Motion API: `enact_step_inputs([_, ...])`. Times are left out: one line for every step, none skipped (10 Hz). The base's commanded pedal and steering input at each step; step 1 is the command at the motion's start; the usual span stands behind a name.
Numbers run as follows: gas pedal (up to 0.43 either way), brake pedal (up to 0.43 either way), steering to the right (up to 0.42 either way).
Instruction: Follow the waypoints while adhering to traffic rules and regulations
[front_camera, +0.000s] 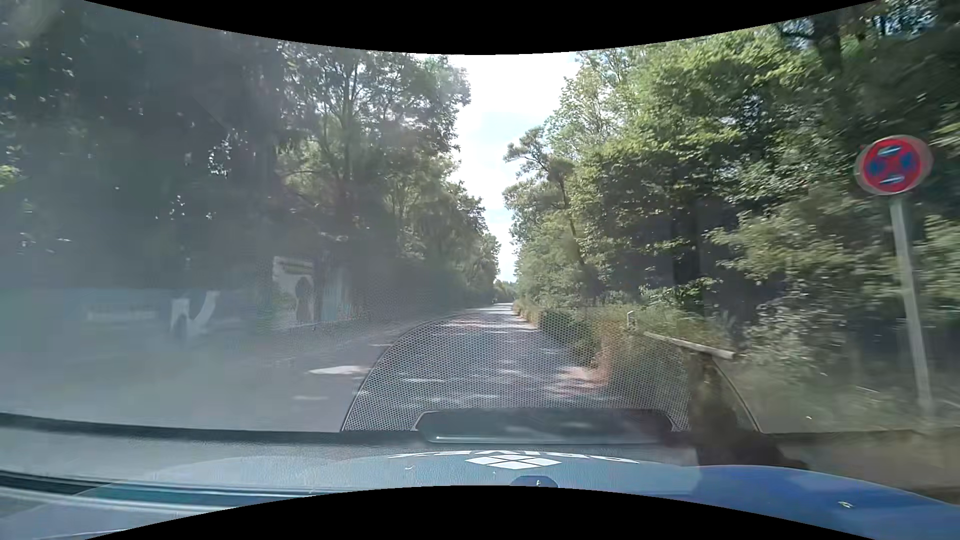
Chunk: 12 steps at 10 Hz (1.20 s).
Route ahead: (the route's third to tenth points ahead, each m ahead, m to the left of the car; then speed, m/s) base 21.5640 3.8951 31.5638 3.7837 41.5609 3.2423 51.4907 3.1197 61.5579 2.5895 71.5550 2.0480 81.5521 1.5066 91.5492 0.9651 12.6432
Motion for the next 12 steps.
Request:
enact_step_inputs([0.169, 0.0, -0.003])
enact_step_inputs([0.169, 0.0, -0.003])
enact_step_inputs([0.169, 0.0, -0.002])
enact_step_inputs([0.169, 0.0, -0.002])
enact_step_inputs([0.169, 0.0, -0.002])
enact_step_inputs([0.169, 0.0, -0.001])
enact_step_inputs([0.169, 0.0, 0.0])
enact_step_inputs([0.169, 0.0, 0.002])
enact_step_inputs([0.169, 0.0, 0.002])
enact_step_inputs([0.169, 0.0, 0.002])
enact_step_inputs([0.169, 0.0, 0.002])
enact_step_inputs([0.169, 0.0, 0.003])
